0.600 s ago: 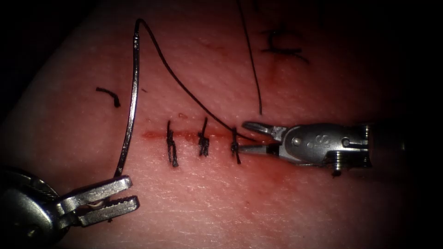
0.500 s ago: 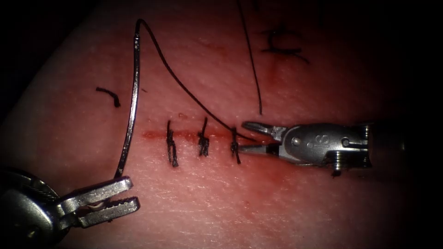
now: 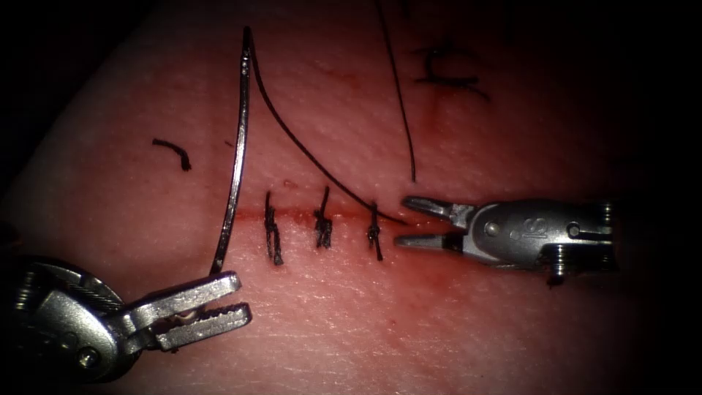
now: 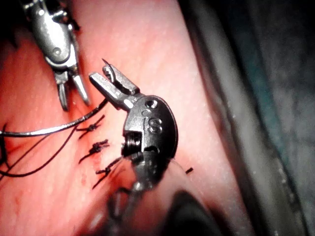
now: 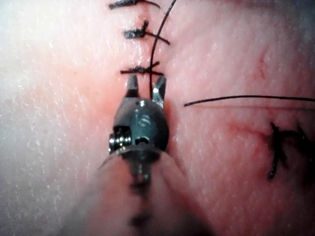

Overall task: Wound Closure
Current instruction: Pass the needle from the left hand to the right hand

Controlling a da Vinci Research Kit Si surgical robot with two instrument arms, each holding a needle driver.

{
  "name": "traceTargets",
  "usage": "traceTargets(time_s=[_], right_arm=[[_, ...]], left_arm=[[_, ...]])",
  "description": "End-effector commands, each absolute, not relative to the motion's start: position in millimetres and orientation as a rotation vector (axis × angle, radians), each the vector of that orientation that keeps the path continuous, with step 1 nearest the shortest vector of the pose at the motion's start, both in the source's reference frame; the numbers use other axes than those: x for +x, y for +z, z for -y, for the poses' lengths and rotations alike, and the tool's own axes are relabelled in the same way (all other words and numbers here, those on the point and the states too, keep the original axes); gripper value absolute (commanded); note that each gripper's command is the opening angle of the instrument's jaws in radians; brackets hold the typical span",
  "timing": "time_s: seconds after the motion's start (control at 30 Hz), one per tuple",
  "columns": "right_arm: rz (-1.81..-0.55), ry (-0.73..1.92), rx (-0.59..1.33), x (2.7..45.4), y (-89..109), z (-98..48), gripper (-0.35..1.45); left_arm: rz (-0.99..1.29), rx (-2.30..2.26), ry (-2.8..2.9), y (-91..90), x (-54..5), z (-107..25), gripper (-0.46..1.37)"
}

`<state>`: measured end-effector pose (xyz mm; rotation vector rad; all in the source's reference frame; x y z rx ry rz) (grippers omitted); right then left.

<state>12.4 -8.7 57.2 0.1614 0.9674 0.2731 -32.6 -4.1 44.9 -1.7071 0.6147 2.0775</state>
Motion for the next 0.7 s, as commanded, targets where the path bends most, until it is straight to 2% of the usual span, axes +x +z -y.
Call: traceTargets(time_s=[0.03,0.23,0.3,0.47,0.6,0.7], right_arm=[[-0.969,0.269,0.16,12.1,57.0,8.7,0.35],[-0.987,0.36,0.221,10.3,55.1,8.3,0.46],[-1.0,0.433,0.257,9.6,54.3,8.0,0.63],[-1.025,0.548,0.312,8.9,53.3,7.6,0.85],[-1.048,0.655,0.36,8.1,52.6,7.5,0.85],[-1.069,0.732,0.439,7.5,52.4,7.6,0.77]], left_arm=[[-0.608,-1.713,2.082,45.1,-32.7,4.0,-0.35],[-0.603,-1.757,2.075,47.1,-34.7,3.9,-0.35],[-0.602,-1.782,2.072,48.0,-35.8,4.0,-0.35],[-0.61,-1.817,2.073,49.7,-37.7,4.2,-0.35],[-0.639,-1.841,2.086,50.9,-39.1,4.5,-0.35],[-0.678,-1.865,2.106,51.8,-39.9,4.7,-0.35]])
